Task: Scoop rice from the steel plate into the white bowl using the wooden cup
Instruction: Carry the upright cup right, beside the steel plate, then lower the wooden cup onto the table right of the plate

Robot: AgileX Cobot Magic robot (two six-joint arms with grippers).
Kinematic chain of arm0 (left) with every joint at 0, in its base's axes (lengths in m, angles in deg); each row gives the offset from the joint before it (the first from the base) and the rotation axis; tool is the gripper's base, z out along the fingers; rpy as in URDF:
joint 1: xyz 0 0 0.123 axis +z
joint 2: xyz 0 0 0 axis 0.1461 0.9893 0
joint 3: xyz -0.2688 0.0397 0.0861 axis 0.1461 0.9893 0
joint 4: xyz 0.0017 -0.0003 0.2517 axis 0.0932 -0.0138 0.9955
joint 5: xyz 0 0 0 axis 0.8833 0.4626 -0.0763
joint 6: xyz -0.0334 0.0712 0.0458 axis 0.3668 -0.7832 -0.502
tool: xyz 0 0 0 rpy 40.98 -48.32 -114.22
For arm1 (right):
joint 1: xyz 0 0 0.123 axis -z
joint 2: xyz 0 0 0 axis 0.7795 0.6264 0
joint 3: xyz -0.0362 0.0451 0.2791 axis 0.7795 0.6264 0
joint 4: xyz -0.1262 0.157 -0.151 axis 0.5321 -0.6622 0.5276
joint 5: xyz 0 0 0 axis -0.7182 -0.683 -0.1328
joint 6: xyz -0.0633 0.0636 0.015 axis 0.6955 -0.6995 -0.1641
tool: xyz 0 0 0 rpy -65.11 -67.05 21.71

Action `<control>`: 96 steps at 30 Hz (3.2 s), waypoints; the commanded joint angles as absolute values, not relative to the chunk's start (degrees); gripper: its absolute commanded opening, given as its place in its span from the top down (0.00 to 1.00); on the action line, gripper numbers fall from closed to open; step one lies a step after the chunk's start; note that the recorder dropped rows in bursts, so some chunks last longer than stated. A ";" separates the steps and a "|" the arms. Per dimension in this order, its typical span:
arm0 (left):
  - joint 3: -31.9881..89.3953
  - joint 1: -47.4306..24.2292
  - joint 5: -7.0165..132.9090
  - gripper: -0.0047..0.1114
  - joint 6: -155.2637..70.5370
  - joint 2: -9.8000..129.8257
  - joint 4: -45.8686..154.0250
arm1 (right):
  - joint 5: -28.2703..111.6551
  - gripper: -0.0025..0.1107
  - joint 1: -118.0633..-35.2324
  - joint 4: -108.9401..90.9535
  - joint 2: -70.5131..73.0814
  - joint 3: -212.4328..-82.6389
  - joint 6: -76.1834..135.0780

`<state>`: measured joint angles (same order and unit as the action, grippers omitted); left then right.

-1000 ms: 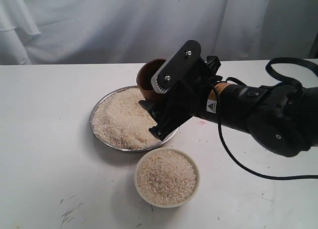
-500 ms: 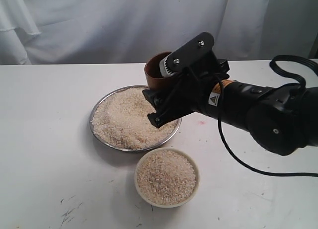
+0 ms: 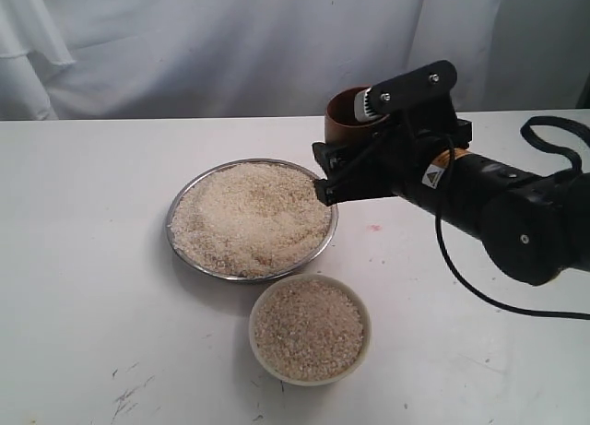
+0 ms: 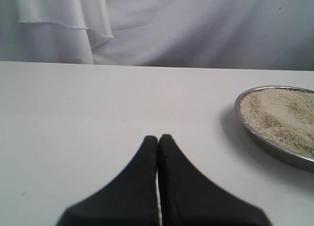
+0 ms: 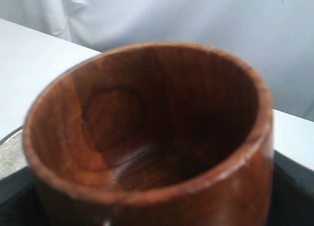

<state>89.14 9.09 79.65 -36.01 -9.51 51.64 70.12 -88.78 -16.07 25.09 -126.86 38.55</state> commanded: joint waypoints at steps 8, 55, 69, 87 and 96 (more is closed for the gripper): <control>89.40 9.00 79.29 0.96 -35.83 -9.80 51.60 | 87.43 0.98 -80.10 -11.13 29.24 -126.56 36.09; 89.40 9.00 79.29 0.96 -35.83 -9.80 51.60 | 101.21 0.98 -64.34 40.78 58.41 -134.58 18.90; 89.40 9.00 79.29 0.96 -35.83 -9.80 51.60 | 97.35 0.87 -64.34 39.44 58.76 -134.58 18.48; 89.40 9.00 79.29 0.96 -35.83 -9.80 51.60 | 97.35 0.21 -64.34 37.07 58.63 -134.58 9.45; 89.40 9.00 79.29 0.96 -35.83 -9.80 51.60 | 94.59 0.21 -64.34 37.31 53.01 -134.47 5.07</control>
